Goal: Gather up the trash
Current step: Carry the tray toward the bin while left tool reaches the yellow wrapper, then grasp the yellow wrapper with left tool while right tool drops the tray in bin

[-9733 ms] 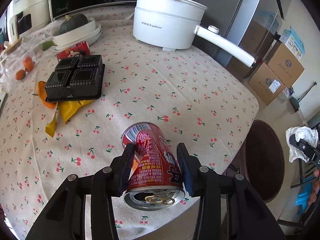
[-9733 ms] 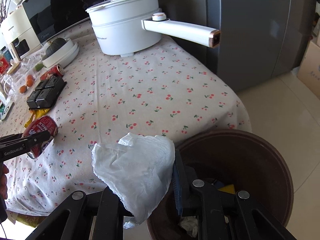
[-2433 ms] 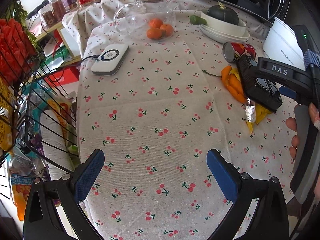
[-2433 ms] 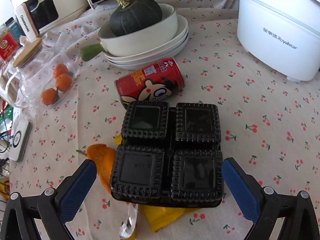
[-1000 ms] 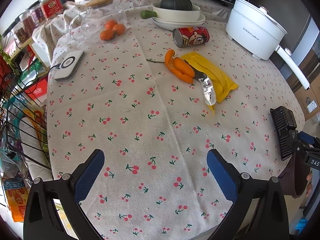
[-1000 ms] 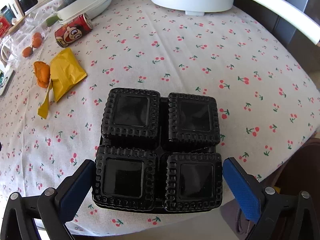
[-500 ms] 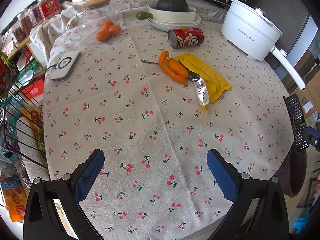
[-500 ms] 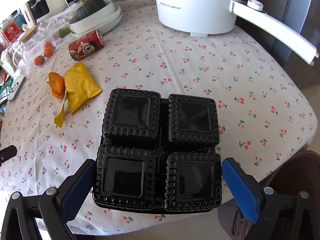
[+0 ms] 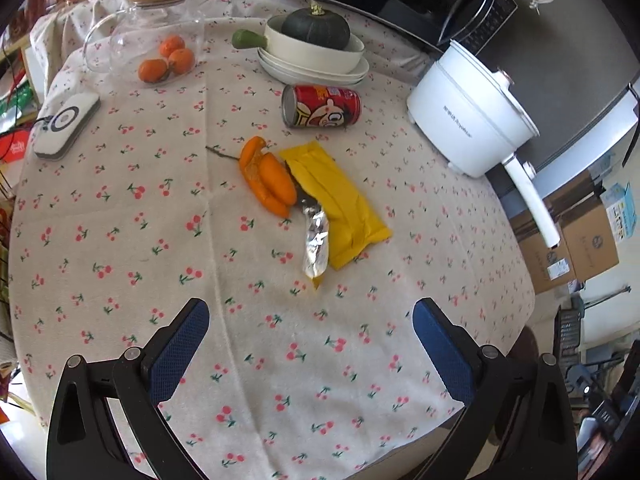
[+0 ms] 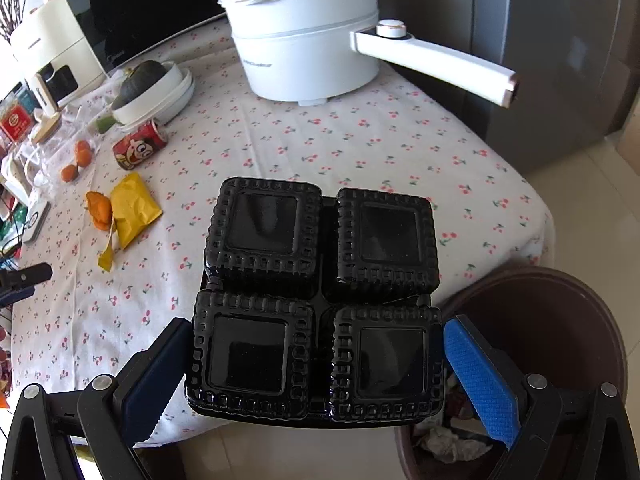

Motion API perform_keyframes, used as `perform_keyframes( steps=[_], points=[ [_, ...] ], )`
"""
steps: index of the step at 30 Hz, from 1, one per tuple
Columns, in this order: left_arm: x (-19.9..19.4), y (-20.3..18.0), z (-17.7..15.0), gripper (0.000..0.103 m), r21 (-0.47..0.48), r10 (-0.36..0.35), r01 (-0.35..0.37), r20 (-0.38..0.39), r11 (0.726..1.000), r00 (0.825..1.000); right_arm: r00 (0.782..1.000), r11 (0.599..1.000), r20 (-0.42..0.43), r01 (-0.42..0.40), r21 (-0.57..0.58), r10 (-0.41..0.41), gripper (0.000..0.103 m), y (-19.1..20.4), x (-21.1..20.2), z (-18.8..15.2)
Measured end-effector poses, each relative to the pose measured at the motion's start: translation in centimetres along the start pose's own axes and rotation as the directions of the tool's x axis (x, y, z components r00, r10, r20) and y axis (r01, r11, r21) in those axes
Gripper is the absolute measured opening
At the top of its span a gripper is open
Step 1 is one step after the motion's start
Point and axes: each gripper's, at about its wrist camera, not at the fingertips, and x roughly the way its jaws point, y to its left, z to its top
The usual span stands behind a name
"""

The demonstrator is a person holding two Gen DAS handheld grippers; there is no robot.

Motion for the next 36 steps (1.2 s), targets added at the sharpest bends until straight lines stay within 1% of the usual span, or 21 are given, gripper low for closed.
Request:
perform_keyframes(
  steps=[3,5,7,8,11,12,14,15,18,20,21,22,23,25,26,27,28,30,32,34,36],
  points=[
    [1.8,-0.7,2.1,0.096,-0.061,-0.049,0.049,-0.003,0.997,0.999,1.000,0.999,-0.003,-0.011,0.035,0.012,0.102,-2.1,-0.3,0.5],
    [3.6,-1.5,3.2,0.094,-0.091,-0.040,0.039,-0.019,0.995,0.999,1.000,0.999,0.005,-0.007,0.033,0.007,0.102,-3.1,-0.7,0.8],
    [5.5,-2.4,4.1,0.092,-0.109,0.019,-0.022,-0.029,0.994,0.999,1.000,0.999,0.006,-0.001,0.040,0.001,0.102,-4.2,-0.8,0.9],
    [6.3,-2.7,4.4,0.092,-0.124,0.063,-0.065,-0.023,0.990,0.998,1.000,0.999,0.003,-0.005,0.052,0.004,0.102,-4.8,-0.8,0.9],
    [8.5,-3.5,5.0,0.092,-0.192,0.148,-0.147,-0.012,0.970,0.989,1.000,0.995,-0.002,-0.025,0.098,0.025,0.102,-6.3,-0.6,0.9],
    [9.1,-3.8,5.1,0.092,-0.214,0.183,-0.179,-0.004,0.960,0.983,0.999,0.994,-0.006,-0.032,0.104,0.033,0.102,-6.6,-0.4,0.9],
    [9.9,-4.1,5.4,0.093,-0.246,0.266,-0.252,0.025,0.936,0.964,0.999,0.994,-0.008,-0.033,0.107,0.034,0.102,-6.9,-0.3,1.0],
    [10.4,-4.3,5.5,0.093,-0.259,0.288,-0.270,0.036,0.927,0.957,0.999,0.994,-0.009,-0.032,0.106,0.033,0.102,-7.1,-0.3,1.0],
    [11.6,-4.9,5.6,0.093,-0.282,0.342,-0.316,0.050,0.906,0.938,0.999,0.994,-0.013,-0.032,0.105,0.033,0.102,-7.5,-0.2,0.8],
    [12.3,-5.3,5.2,0.093,-0.273,0.373,-0.348,0.045,0.897,0.927,0.999,0.994,-0.016,-0.026,0.102,0.028,0.102,-7.7,-0.1,0.7],
    [12.6,-5.5,4.9,0.093,-0.263,0.382,-0.358,0.045,0.896,0.923,1.000,0.995,-0.018,-0.023,0.100,0.025,0.102,-7.9,0.0,0.7],
    [12.7,-5.9,4.6,0.093,-0.241,0.396,-0.372,0.061,0.897,0.916,1.000,0.995,-0.021,-0.021,0.102,0.023,0.102,-8.1,0.0,0.6],
    [12.7,-6.1,4.2,0.092,-0.223,0.401,-0.378,0.071,0.899,0.913,0.999,0.994,-0.023,-0.020,0.105,0.023,0.102,-8.2,0.1,0.5],
    [12.5,-6.5,3.5,0.081,-0.182,0.406,-0.385,0.098,0.905,0.908,0.999,0.994,-0.023,-0.020,0.111,0.023,0.102,-8.5,-0.1,0.3],
    [12.3,-6.7,3.1,0.073,-0.159,0.401,-0.382,0.109,0.910,0.910,1.000,0.994,-0.021,-0.020,0.112,0.023,0.102,-8.6,-0.3,0.2],
    [12.0,-6.7,2.7,0.069,-0.138,0.377,-0.361,0.117,0.922,0.919,1.000,0.993,-0.019,-0.020,0.112,0.023,0.102,-8.7,-0.4,0.1],
    [11.7,-6.6,2.3,0.067,-0.121,0.343,-0.329,0.123,0.937,0.931,1.000,0.993,-0.015,-0.020,0.113,0.022,0.102,-8.8,-0.7,0.0],
    [11.2,-6.5,1.7,0.060,-0.076,0.265,-0.258,0.116,0.963,0.957,1.000,0.993,-0.006,-0.024,0.120,0.025,0.102,-9.1,-1.2,-0.3],
    [10.5,-6.3,0.9,0.057,-0.048,0.192,-0.188,0.098,0.981,0.976,1.000,0.992,0.002,-0.029,0.126,0.029,0.102,-9.3,-1.8,-0.6],
    [9.8,-6.2,-0.1,0.056,-0.024,0.143,-0.142,0.073,0.990,0.987,0.999,0.991,0.010,-0.032,0.130,0.031,0.102,-9.4,-2.4,-1.0],
    [8.8,-6.5,-1.2,0.055,0.012,0.129,-0.129,0.062,0.992,0.990,0.999,0.990,0.018,-0.034,0.135,0.032,0.102,-9.6,-3.1,-1.5]
  ],
)
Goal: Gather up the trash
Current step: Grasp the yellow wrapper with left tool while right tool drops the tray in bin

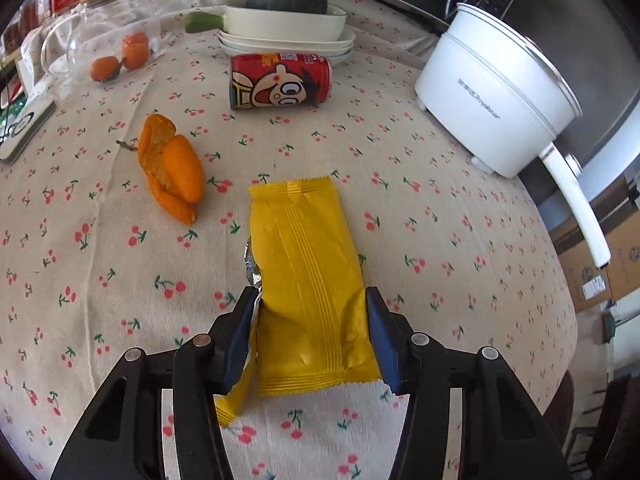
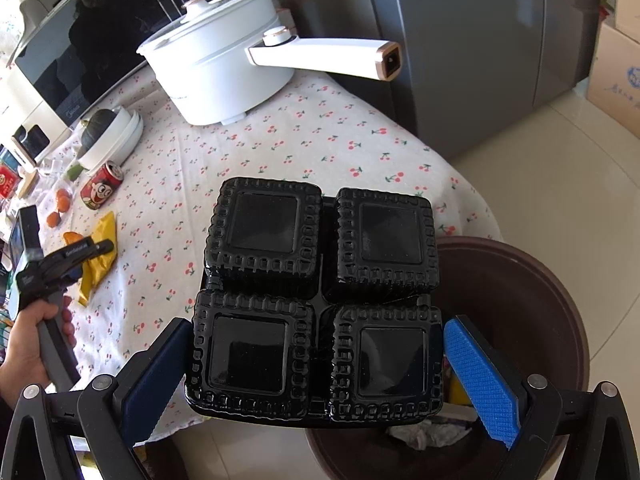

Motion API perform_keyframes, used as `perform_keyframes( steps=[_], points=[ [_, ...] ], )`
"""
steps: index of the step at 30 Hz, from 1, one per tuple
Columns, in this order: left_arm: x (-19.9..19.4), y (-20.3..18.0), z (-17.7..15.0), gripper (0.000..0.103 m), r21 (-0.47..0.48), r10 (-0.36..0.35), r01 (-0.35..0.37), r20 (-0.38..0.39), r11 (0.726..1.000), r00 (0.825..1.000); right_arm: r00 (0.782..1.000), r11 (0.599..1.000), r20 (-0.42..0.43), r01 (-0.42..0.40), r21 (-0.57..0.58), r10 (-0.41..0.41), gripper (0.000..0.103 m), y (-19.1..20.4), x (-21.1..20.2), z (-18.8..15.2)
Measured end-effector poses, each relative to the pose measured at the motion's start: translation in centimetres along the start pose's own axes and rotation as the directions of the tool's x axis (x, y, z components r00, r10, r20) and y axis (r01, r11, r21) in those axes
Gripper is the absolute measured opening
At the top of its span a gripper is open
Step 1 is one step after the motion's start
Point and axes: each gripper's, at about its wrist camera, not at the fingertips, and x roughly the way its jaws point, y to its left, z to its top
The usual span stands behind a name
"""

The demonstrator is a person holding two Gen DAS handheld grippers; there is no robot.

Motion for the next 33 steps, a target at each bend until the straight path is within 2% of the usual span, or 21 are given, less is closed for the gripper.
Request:
perform_keyframes(
  steps=[8,15,19,24,28,33],
  points=[
    [-5.4,-2.3,-5.0,0.055,0.128,-0.070,0.070,-0.008,0.989,0.998,1.000,1.000,0.022,-0.004,0.017,0.003,0.102,-1.2,-2.3,-2.1],
    [-9.4,-7.0,-9.3,0.055,0.266,-0.155,0.155,-0.020,0.951,0.988,1.000,0.999,0.020,0.018,0.030,-0.018,0.102,-3.1,-3.6,-4.1],
    [-10.4,-11.3,-11.7,0.055,0.319,-0.235,0.241,-0.058,0.917,0.970,0.999,0.998,0.017,0.034,0.054,-0.035,0.103,-4.9,-4.1,-5.1],
    [-10.3,-17.6,-14.9,0.055,0.402,-0.303,0.330,-0.132,0.854,0.944,0.998,0.993,0.016,0.059,0.099,-0.061,0.103,-7.6,-4.6,-5.9],
    [-9.4,-21.4,-16.9,0.055,0.452,-0.317,0.360,-0.171,0.816,0.933,0.999,0.986,0.011,0.037,0.164,-0.039,0.103,-9.7,-4.5,-6.0],
    [-7.8,-24.4,-18.6,0.055,0.476,-0.323,0.390,-0.220,0.788,0.921,1.000,0.970,0.021,-0.007,0.242,0.002,0.103,-11.6,-4.7,-5.7]
  ],
)
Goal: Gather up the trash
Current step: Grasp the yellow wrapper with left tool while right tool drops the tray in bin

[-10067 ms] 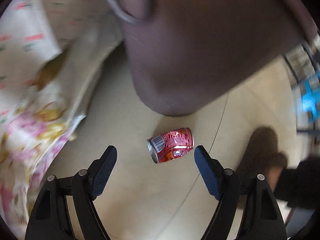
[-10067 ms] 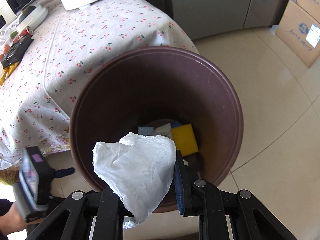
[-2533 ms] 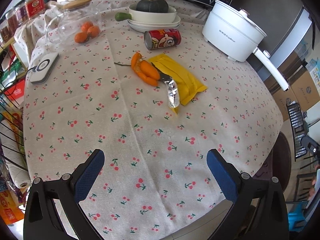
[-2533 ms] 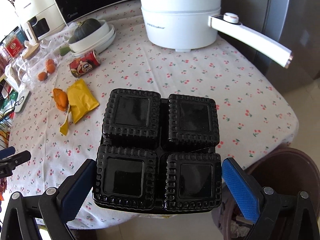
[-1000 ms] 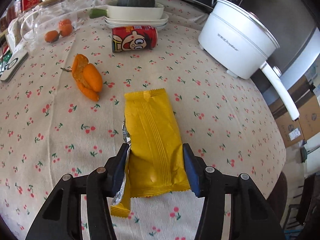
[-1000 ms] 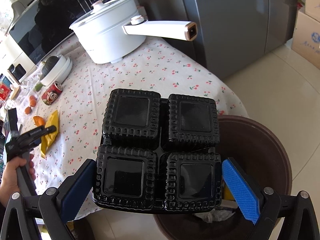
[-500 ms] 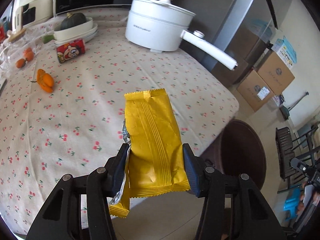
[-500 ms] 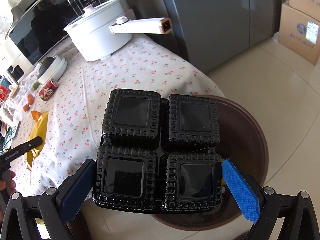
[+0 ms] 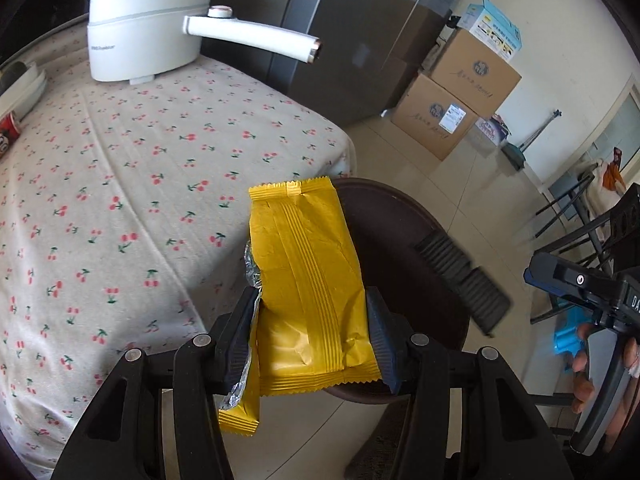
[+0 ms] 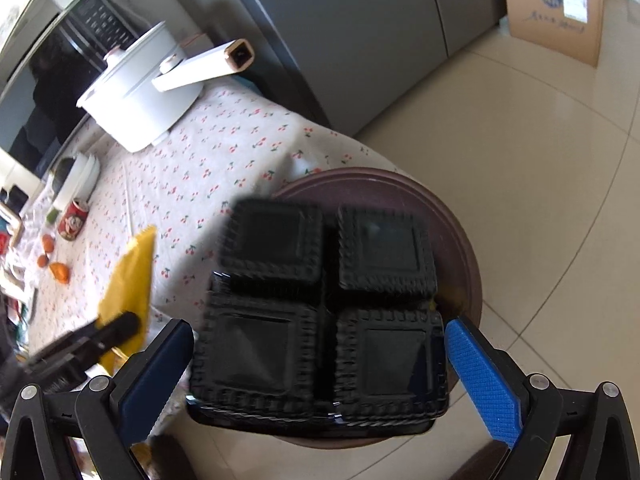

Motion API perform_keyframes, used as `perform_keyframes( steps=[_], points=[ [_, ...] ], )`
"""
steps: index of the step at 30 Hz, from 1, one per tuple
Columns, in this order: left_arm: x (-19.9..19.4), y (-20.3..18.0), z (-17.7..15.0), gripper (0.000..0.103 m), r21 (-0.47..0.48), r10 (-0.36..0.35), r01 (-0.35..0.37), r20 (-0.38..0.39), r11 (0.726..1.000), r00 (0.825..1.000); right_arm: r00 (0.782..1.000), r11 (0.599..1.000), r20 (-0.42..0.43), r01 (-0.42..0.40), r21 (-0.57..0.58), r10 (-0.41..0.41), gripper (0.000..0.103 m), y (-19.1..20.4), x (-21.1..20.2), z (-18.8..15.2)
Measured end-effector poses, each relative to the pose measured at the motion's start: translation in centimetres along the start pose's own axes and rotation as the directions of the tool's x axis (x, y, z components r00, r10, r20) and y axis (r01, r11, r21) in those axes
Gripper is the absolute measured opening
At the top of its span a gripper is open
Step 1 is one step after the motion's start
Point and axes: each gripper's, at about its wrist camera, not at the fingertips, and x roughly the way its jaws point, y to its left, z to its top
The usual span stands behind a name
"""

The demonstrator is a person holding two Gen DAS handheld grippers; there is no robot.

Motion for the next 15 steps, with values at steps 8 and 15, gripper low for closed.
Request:
perform_keyframes(
  steps=[8,15],
  points=[
    [3.7,-2.0,0.1,0.056,0.057,-0.020,0.023,-0.040,0.998,0.999,1.000,0.999,0.007,0.016,0.036,-0.016,0.103,-1.4,-0.5,0.5],
    [4.3,-3.0,0.4,0.092,0.103,0.026,-0.023,-0.021,0.994,0.999,0.999,0.998,0.004,0.042,0.041,-0.043,0.103,-2.1,-0.6,0.5]
  ],
)
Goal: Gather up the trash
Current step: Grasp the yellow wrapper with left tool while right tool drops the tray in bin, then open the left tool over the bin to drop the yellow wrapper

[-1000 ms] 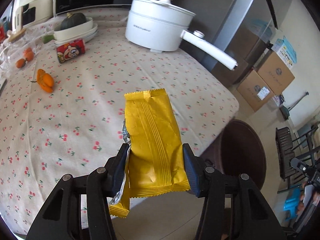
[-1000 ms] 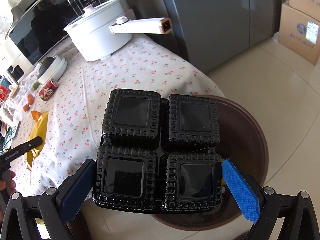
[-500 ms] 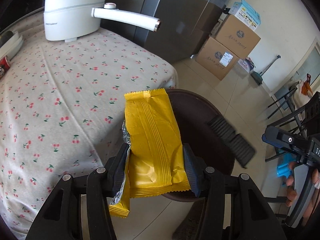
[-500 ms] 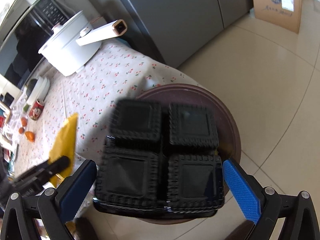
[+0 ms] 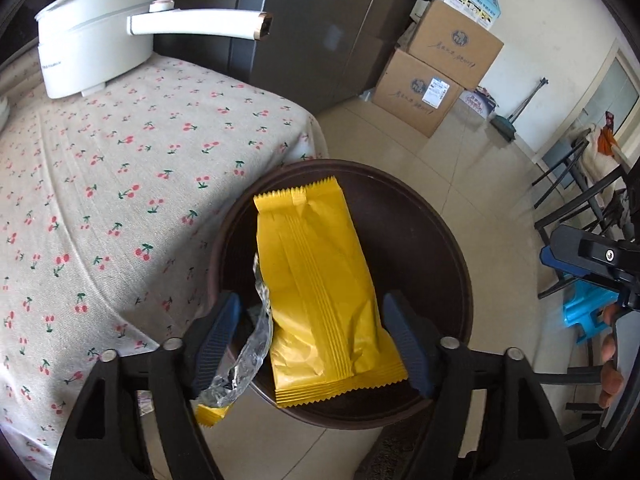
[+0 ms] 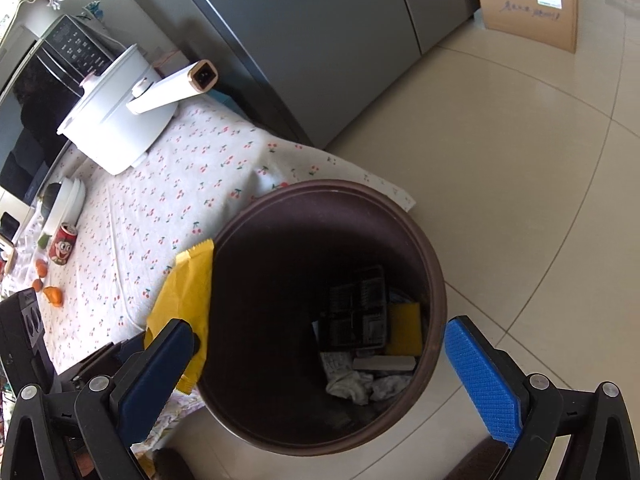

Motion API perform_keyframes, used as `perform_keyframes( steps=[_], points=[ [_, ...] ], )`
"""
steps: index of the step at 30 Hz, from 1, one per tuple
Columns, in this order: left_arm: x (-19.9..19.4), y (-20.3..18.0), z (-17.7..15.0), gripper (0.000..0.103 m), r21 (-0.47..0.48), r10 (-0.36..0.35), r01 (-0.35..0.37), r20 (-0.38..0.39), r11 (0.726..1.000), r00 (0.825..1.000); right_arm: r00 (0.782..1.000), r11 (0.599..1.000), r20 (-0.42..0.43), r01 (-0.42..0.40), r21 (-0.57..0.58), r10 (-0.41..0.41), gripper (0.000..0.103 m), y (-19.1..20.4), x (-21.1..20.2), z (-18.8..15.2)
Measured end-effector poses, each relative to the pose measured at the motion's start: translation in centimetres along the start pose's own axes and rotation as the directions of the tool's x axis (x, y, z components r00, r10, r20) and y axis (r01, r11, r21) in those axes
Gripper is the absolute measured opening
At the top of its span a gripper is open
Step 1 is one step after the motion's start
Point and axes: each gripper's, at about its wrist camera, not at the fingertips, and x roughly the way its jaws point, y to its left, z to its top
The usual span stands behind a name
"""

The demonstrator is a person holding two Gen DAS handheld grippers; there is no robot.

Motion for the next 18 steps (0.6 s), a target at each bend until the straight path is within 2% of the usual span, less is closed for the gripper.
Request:
perform_keyframes(
  steps=[2,9,18],
  points=[
    [-0.2,0.0,0.0,0.096,0.010,0.027,-0.027,0.014,1.000,1.000,1.000,1.000,-0.002,0.012,-0.005,-0.012,0.103,-0.1,0.0,0.0],
    [-1.7,1.2,-0.1,0.099,-0.003,0.032,-0.032,0.009,0.999,0.999,1.000,0.999,-0.007,0.030,-0.010,-0.030,0.103,-0.1,0.1,-0.1],
    [-7.3,6.8,-0.6,0.103,-0.080,0.120,-0.115,0.060,0.990,0.991,1.000,1.000,0.021,0.005,-0.020,-0.005,0.103,2.1,-0.4,0.5]
  ],
)
